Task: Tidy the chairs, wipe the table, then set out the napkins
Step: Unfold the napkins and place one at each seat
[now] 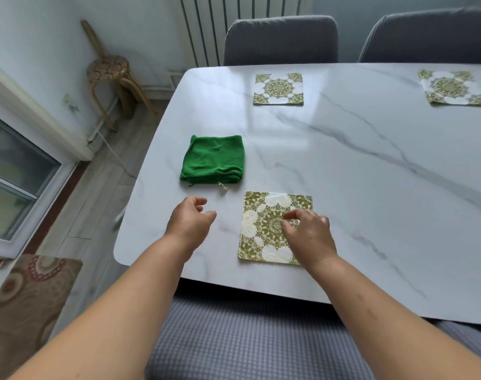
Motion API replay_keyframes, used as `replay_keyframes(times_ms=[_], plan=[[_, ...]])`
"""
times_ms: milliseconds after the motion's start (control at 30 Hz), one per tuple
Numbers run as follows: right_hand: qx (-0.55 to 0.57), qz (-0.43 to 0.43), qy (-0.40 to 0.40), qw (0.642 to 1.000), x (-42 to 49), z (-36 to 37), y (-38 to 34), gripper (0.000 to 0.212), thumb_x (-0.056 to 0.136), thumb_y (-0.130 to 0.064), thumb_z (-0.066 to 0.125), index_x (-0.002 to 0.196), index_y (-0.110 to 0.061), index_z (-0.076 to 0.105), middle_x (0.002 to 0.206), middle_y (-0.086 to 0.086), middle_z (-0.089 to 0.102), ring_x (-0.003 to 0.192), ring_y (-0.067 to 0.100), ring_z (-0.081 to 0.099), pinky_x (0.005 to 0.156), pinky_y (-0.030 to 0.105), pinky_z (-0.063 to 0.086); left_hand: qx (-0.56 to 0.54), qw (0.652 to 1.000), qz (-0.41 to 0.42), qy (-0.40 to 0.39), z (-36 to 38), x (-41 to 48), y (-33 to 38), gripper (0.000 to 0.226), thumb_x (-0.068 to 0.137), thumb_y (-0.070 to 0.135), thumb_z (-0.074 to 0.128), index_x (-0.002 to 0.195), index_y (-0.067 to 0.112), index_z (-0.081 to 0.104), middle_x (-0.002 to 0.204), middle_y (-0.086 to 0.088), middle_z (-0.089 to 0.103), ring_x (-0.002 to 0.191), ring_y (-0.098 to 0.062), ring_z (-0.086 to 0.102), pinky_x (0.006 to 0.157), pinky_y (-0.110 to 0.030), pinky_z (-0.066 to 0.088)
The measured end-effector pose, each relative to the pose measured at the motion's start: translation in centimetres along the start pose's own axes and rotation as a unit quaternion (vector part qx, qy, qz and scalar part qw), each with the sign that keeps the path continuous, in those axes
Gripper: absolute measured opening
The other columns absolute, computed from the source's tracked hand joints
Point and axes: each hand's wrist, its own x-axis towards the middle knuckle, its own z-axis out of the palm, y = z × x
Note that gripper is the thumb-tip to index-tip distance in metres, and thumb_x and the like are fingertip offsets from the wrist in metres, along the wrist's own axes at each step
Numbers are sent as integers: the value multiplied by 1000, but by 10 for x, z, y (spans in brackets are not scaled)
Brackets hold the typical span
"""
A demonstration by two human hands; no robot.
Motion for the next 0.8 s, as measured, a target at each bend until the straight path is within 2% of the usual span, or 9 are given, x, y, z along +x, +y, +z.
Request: replay_keyframes(times_ms=[67,200,333,467,567,633,700,733,800], plan=[[9,-7,4,1000,3,7,-14,22,93,-31,56,111,-22,65,118,0,64,122,23,43,92,33,39,-9,1000,7,-6,-13,10,-2,39,88,23,61,126,19,54,126,-4,56,103,-18,55,76,-28,40],[82,-1,15,996,15,40,-57,26,90,-31,62,111,-16,65,106,1,68,96,16,62,84,30,49,-22,999,32,-25,-47,43,-15,36,88,22,60,123,20,55,123,-3,57,105,-17,55,80,-29,40],[184,100,23,977,30,100,-108,43,85,-34,66,122,-14,56,107,2,64,96,21,65,90,40,52,-31,996,56,-65,-92,89,-37,32,88,21,60,120,21,57,120,-1,58,104,-15,55,79,-27,39],[344,227,109,905,56,152,-159,63,84,-31,70,133,-1,45,85,2,59,90,25,68,93,48,52,-26,992,73,-95,-153,136,-60,30,88,20,60,117,20,59,115,0,59,98,-13,57,66,-21,42],[399,287,155,857,75,170,-184,46,81,-35,73,112,-4,57,77,2,63,81,19,70,80,41,56,-20,992,76,-102,-195,164,-71,29,88,18,60,118,18,59,112,0,60,89,-11,56,60,-17,40],[432,309,189,826,85,178,-199,37,81,-32,74,101,-5,61,81,3,63,81,16,67,83,43,56,-15,990,84,-108,-222,183,-75,28,88,18,59,116,18,59,111,0,61,83,-12,56,59,-21,41],[458,319,219,800,96,182,-209,21,81,-27,75,82,-14,58,80,2,61,79,17,64,86,45,55,-10,990,89,-109,-242,200,-77,26,88,19,59,115,21,59,110,1,62,78,-12,56,55,-23,40],[474,325,231,785,101,183,-212,22,82,-25,74,76,-17,55,81,2,60,74,16,62,82,40,57,-9,990,91,-109,-249,207,-78,25,88,20,59,114,21,59,109,2,62,78,-11,56,55,-23,40],[507,343,260,747,110,181,-221,21,83,-24,74,75,-17,55,86,0,60,69,14,60,58,27,55,-4,989,97,-109,-258,221,-78,24,88,20,60,112,22,60,109,2,62,81,-11,57,59,-22,41]])
